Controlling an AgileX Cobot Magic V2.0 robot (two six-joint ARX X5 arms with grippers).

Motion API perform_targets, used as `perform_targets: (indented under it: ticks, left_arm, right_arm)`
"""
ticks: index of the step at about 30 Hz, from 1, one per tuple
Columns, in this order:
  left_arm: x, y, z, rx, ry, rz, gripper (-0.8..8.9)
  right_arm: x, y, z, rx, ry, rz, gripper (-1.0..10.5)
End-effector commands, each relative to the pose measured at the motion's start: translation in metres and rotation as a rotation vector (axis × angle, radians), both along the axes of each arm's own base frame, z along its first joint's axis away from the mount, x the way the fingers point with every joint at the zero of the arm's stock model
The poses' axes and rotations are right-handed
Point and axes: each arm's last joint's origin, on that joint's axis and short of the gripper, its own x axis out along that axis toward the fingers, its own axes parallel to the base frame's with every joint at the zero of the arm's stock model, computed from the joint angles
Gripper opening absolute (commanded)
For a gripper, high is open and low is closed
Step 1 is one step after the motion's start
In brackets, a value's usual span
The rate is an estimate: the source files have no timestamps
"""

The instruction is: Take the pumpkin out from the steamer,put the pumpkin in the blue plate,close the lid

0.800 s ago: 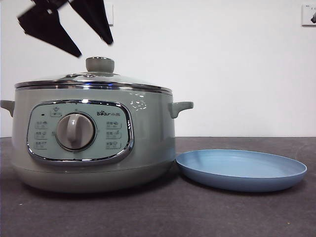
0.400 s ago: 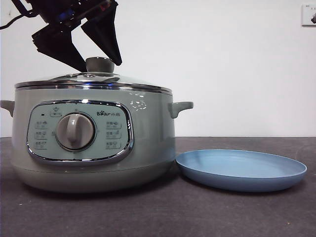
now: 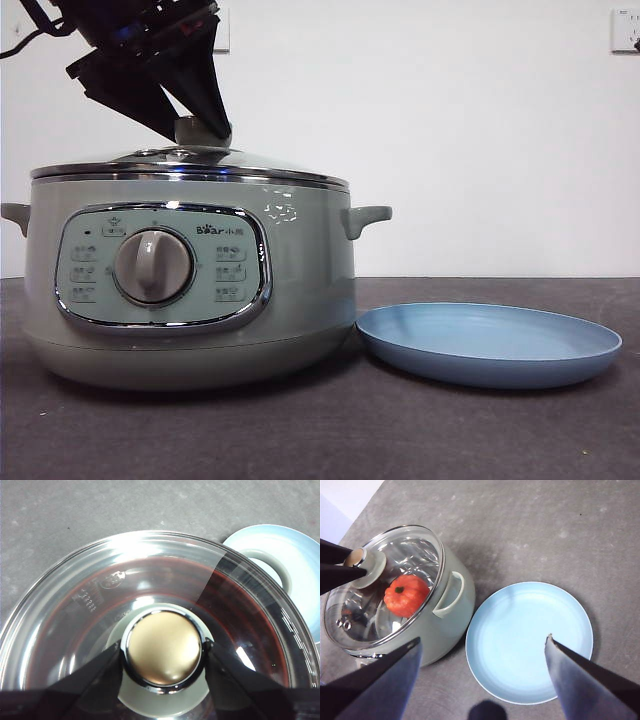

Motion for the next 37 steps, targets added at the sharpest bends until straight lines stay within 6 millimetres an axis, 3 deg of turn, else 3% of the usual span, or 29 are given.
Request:
perform_targets:
  ticks: [1,8,14,21,29,37]
  left_arm:
    - [0.001,-0.002,0.0,0.003,-0.016,-0.021,-0.09]
    - [0.001,-0.002,0.02,-0.022,-0.073,-0.018,-0.09]
    - [-0.007,0.004,0.056,-0.047,-0.186,0.02,-0.09]
    - [-0.033,0.02,0.099,-0.076,-0.322,0.078,-0.09]
    - [-0.078,0.048,0.129,-0.049,-0.447,0.214,-0.09]
    - [-0.125,0.079,0.145,0.041,-0.549,0.399,-0.09]
  right_arm:
    - [0.0,0.0,0.001,-0.005,-0.009,0.006,4.1]
    - [0.0,0.0,0.001,-0.006,-0.009,0.003,4.1]
    - [0.0,0.001,0.002,-0.001,-0.018,0.01,4.1]
    - [0.004,0.008,0.004,0.005,-0.057,0.054,4.1]
    - [0.023,0.042,0.005,0.025,-0.096,0.198,4.1]
    - [0.059,0.102,0.006,-0.012,-0.028,0.386,4.2]
